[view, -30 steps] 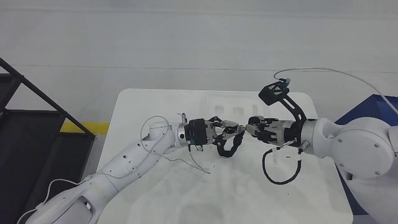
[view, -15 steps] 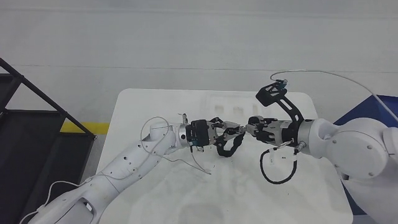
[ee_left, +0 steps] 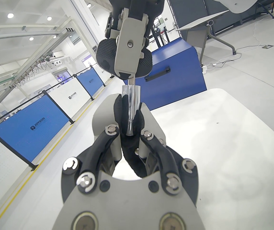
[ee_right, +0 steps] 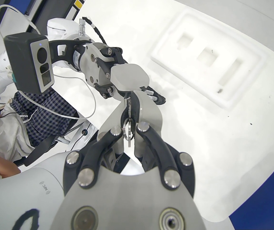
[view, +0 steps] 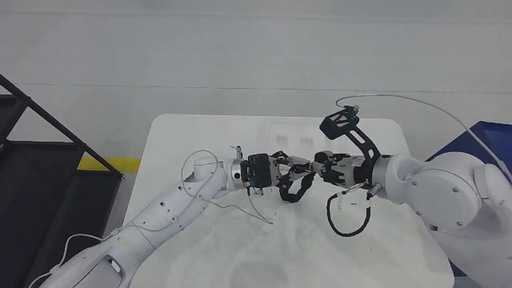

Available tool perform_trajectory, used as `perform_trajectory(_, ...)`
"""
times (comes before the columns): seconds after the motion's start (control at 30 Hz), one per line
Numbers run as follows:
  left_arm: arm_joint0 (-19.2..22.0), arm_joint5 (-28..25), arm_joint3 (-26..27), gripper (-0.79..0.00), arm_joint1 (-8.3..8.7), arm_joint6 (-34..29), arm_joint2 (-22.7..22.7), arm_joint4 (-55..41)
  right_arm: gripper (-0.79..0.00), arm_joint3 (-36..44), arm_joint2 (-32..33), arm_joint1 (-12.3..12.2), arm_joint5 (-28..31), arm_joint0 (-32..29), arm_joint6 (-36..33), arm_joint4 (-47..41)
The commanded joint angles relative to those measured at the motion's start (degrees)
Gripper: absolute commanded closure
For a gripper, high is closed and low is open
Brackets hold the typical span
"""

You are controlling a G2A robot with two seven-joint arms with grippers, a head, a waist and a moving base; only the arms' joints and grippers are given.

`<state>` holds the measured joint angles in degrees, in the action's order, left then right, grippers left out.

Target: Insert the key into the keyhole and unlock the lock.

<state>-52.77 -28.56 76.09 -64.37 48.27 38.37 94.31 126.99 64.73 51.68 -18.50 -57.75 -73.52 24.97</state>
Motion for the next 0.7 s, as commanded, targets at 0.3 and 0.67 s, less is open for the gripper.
perform_trajectory(0.3, -0.5, -1.54, -0.16, 0.0, -0.43, 0.13, 0.7, 0.06, -0.043, -1.24, -1.09, 0.22, -0.14, 0.81, 0.37, -0.05)
perform_trajectory(0.67, -0.11, -6.68, -2.83, 0.0, -1.24, -1.0, 0.95, -3.56, -0.785, -2.07, 1.44, 0.29, 6.19, 1.0, 4.89, -3.85)
